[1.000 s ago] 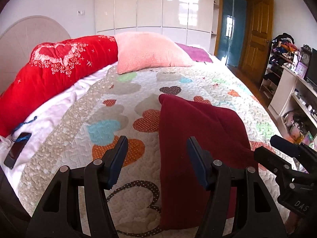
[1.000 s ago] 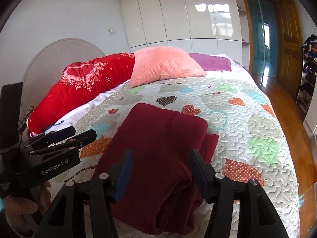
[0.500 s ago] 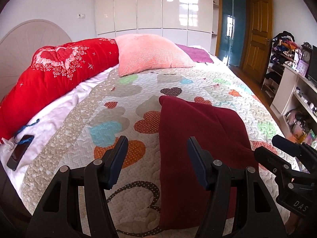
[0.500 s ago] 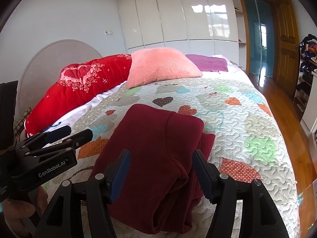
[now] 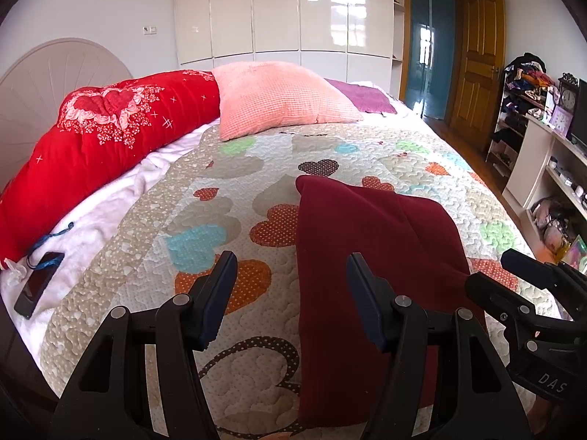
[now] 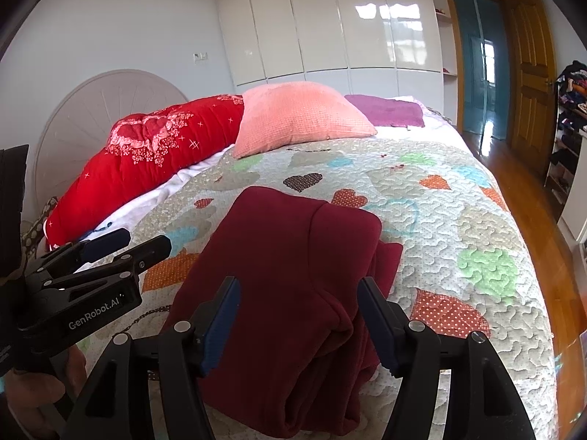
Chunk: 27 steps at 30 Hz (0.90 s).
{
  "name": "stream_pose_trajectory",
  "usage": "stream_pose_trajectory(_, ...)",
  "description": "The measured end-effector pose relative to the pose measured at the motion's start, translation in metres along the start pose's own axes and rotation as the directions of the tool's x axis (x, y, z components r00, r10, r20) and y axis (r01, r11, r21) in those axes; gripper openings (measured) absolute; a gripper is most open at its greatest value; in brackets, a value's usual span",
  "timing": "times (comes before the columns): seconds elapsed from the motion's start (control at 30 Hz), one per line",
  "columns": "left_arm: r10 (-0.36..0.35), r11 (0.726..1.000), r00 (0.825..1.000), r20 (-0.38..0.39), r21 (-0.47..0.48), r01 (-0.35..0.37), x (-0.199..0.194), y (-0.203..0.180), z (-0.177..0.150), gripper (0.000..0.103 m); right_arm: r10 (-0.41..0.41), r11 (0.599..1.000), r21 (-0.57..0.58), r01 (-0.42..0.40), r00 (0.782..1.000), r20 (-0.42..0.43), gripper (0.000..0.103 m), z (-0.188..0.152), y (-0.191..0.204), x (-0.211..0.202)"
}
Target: Fold small clothes
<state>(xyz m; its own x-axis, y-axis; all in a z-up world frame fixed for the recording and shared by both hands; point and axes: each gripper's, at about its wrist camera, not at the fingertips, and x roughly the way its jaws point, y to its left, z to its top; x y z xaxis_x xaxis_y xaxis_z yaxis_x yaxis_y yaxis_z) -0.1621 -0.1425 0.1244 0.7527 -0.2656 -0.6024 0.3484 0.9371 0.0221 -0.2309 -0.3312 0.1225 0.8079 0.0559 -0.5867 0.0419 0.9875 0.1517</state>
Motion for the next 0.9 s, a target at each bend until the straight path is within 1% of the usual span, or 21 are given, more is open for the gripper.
stream_pose_trajectory(0.53,-0.003,1.0,1.0,-0.004,0.002,0.003,0.004,0.001,0.0,0.062,0.014,1.0,0.0,-0.014,1.0,-0.02,0.064,0.0,0.001,0.01)
stream_pose_trajectory(0.8,-0.006,1.0,0.999,0.036,0.0,0.006,0.006,0.005,0.0,0.062,0.02,1.0,0.002,-0.02,0.999,-0.03,0.065,-0.002,-0.001,0.014)
stream_pose_trajectory(0.9,-0.012,1.0,1.0,0.02,-0.006,0.013,0.01,0.009,0.0,0.062,0.02,1.0,0.006,-0.02,0.999,-0.036,0.065,-0.003,-0.003,0.016)
